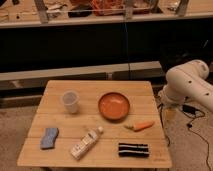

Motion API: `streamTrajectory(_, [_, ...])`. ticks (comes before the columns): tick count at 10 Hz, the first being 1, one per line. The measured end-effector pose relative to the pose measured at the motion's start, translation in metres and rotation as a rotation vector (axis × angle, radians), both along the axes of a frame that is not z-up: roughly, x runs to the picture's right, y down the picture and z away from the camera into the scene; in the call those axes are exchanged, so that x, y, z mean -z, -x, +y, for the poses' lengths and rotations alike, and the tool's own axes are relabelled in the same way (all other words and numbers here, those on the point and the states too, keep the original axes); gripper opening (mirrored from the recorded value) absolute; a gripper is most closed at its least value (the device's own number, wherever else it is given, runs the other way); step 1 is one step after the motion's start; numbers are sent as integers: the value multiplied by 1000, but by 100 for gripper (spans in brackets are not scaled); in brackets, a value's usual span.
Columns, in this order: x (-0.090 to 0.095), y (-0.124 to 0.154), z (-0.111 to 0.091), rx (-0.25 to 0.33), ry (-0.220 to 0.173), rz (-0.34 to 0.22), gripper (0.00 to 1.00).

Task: Place the bottle in the ceramic bowl

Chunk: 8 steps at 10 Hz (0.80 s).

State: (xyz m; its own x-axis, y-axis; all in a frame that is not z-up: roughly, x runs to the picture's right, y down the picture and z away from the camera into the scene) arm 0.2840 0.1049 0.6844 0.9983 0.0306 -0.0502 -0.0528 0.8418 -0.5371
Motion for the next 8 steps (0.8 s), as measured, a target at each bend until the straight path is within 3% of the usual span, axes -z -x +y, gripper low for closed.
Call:
streamTrajectory(6, [0,1,0,1,0,0,80])
streamTrajectory(8, [0,18,-1,29,-1,-25,80])
